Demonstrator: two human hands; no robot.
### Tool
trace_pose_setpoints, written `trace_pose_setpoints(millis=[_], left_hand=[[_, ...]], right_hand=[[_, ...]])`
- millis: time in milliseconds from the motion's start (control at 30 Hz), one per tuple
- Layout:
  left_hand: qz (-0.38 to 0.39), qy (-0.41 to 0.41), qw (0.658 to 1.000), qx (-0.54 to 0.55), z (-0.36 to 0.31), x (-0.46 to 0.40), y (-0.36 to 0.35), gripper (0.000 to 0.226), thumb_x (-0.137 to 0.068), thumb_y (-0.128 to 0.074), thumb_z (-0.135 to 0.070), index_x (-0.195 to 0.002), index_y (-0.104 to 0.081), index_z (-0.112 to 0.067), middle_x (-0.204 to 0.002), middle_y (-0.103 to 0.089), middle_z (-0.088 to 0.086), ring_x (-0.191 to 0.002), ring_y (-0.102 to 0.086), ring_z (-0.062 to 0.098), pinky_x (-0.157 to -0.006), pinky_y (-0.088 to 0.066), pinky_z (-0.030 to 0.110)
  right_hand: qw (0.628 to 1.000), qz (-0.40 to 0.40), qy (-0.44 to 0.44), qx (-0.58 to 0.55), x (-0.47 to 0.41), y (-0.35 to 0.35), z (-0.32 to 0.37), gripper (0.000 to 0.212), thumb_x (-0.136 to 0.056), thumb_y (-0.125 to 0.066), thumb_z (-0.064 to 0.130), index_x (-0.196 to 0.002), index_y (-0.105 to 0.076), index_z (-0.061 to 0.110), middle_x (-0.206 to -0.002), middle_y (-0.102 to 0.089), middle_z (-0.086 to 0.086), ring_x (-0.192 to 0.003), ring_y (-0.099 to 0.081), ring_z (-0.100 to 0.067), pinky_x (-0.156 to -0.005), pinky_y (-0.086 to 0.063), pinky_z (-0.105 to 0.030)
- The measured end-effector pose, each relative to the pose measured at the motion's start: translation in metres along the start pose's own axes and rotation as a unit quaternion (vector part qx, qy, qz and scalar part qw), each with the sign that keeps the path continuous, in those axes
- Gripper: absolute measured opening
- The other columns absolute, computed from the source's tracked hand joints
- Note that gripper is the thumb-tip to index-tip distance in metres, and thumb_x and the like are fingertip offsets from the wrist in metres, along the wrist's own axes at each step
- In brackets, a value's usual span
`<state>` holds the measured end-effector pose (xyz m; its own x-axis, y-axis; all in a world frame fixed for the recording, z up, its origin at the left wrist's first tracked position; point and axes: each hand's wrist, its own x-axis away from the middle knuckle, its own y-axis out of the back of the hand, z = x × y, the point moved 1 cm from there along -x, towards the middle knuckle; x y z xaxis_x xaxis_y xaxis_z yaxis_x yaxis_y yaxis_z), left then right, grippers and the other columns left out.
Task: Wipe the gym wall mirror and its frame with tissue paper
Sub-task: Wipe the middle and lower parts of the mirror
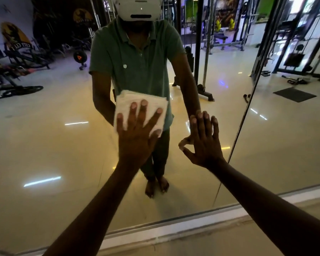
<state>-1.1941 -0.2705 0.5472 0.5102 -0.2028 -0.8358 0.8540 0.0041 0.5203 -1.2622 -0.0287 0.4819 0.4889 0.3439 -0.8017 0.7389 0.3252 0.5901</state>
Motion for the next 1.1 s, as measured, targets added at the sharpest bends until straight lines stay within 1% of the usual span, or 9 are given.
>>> trace_pose_setpoints(millis=[100,233,367,433,500,667,800,967,1100], left_hand=[[-0.005,0.098,0.994,-0.043,0.045,0.032,0.007,0.073,-0.104,-0.052,-0.052,-0.164,-0.023,-0.023,-0.172,-0.002,0.015,-0.157,-0.010,0.043,-0.122,-0.016,0.069],[-0.005,0.243,0.970,-0.027,0.001,0.001,0.005,0.081,-0.105,-0.041,-0.060,-0.166,-0.001,-0.024,-0.169,0.001,0.023,-0.155,-0.006,0.051,-0.117,-0.020,0.074],[0.000,0.093,0.995,0.043,-0.081,-0.081,0.008,0.073,-0.106,-0.031,-0.061,-0.165,0.000,-0.031,-0.172,-0.004,0.019,-0.156,-0.002,0.046,-0.120,-0.011,0.072],[0.002,-0.004,0.999,0.033,-0.081,-0.114,0.017,0.069,-0.106,-0.036,-0.059,-0.165,-0.009,-0.035,-0.172,-0.009,0.014,-0.158,0.000,0.040,-0.123,-0.004,0.067],[-0.009,-0.023,1.000,0.003,-0.052,-0.125,0.030,0.066,-0.107,-0.037,-0.057,-0.165,-0.014,-0.036,-0.173,-0.010,0.011,-0.158,-0.001,0.035,-0.124,-0.001,0.063],[-0.030,0.186,0.981,-0.045,0.037,-0.078,0.053,0.070,-0.107,-0.031,-0.060,-0.166,-0.005,-0.032,-0.171,-0.005,0.019,-0.157,-0.002,0.041,-0.125,-0.007,0.064],[-0.067,0.338,0.938,-0.048,-0.032,-0.120,0.043,0.071,-0.107,-0.021,-0.063,-0.165,0.000,-0.029,-0.168,-0.014,0.026,-0.154,-0.014,0.050,-0.120,-0.016,0.071],[-0.037,0.108,0.992,-0.051,-0.149,-0.194,0.030,0.067,-0.107,-0.021,-0.063,-0.165,-0.009,-0.033,-0.170,-0.013,0.019,-0.156,-0.014,0.045,-0.120,-0.010,0.071],[-0.020,0.030,0.996,-0.079,-0.112,-0.188,0.040,0.069,-0.107,-0.027,-0.062,-0.166,-0.008,-0.032,-0.172,-0.008,0.017,-0.158,-0.007,0.041,-0.123,-0.011,0.067]], right_hand=[[1.000,0.006,0.004,0.004,0.001,0.005,0.004,0.113,-0.091,-0.058,0.073,-0.164,-0.005,0.003,-0.173,0.002,-0.020,-0.161,0.002,-0.038,-0.129,0.001,-0.058],[1.000,0.005,0.004,0.006,-0.003,0.014,0.001,0.116,-0.093,-0.056,0.070,-0.165,0.007,0.006,-0.173,0.013,-0.016,-0.161,0.006,-0.037,-0.129,0.002,-0.059],[0.999,-0.027,-0.034,0.028,-0.036,0.040,-0.025,0.112,-0.095,-0.052,0.067,-0.162,0.001,-0.004,-0.170,0.009,-0.024,-0.159,0.012,-0.040,-0.128,0.006,-0.059],[0.997,-0.048,-0.058,0.036,-0.060,0.057,-0.043,0.108,-0.096,-0.049,0.066,-0.161,-0.005,-0.008,-0.169,0.003,-0.028,-0.158,0.012,-0.040,-0.128,0.006,-0.059],[0.994,-0.057,-0.077,0.054,-0.079,0.072,-0.063,0.106,-0.098,-0.032,0.073,-0.161,-0.008,-0.009,-0.168,-0.002,-0.034,-0.158,0.010,-0.041,-0.128,0.003,-0.062],[0.996,-0.068,-0.026,0.053,-0.089,0.073,-0.092,0.106,-0.095,-0.018,0.079,-0.160,-0.010,-0.006,-0.168,0.001,-0.029,-0.158,0.002,-0.045,-0.127,-0.001,-0.065],[0.996,-0.083,-0.015,0.025,-0.091,0.061,-0.095,0.105,-0.095,-0.025,0.075,-0.158,-0.018,-0.008,-0.167,-0.008,-0.033,-0.155,-0.013,-0.054,-0.127,0.002,-0.064],[0.997,-0.080,0.016,-0.010,-0.089,0.066,-0.101,0.105,-0.091,-0.051,0.066,-0.159,-0.023,-0.009,-0.167,-0.013,-0.036,-0.157,-0.007,-0.052,-0.127,-0.001,-0.064],[0.994,-0.105,0.005,0.004,-0.085,0.075,-0.135,0.104,-0.094,-0.056,0.062,-0.161,-0.014,-0.006,-0.168,-0.004,-0.030,-0.159,0.002,-0.043,-0.128,0.002,-0.059]])
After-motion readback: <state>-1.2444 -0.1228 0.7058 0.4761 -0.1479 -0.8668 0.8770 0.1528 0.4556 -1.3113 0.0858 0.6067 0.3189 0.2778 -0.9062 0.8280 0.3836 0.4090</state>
